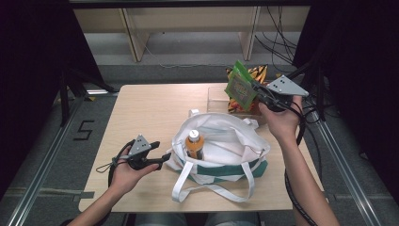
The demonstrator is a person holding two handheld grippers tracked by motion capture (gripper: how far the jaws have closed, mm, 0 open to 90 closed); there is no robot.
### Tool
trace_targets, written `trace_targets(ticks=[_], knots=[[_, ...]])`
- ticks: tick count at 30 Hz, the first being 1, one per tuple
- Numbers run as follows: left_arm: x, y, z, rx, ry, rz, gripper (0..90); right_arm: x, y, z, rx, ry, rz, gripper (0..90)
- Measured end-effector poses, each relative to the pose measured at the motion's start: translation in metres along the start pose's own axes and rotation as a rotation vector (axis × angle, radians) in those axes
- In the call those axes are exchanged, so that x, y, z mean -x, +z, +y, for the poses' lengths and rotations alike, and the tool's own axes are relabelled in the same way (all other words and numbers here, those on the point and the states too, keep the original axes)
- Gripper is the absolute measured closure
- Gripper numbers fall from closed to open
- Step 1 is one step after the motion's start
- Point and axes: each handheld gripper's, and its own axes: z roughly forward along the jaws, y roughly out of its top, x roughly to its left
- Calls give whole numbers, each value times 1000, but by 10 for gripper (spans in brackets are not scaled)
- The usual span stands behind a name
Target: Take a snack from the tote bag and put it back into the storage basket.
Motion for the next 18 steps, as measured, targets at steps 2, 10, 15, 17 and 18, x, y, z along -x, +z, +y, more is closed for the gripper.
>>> trace_targets(ticks=[2, 10, 15, 17, 18], knots=[[0, 0, 0, 1, 0, 0, 351, 1, 1, 0, 4, -6, 1, 900], [0, 0, 0, 1, 0, 1, 351, 2, 6, -2, 9, 1, 6, 900], [-1, 0, 0, 3, -3, 2, 351, 3, 10, -4, 9, -5, 0, 900], [-1, 0, 0, 2, -3, 3, 351, 3, 11, -5, 0, 5, 1, 900], [-1, 0, 0, 2, -3, 2, 351, 4, 13, -6, 1, 0, -4, 900]])
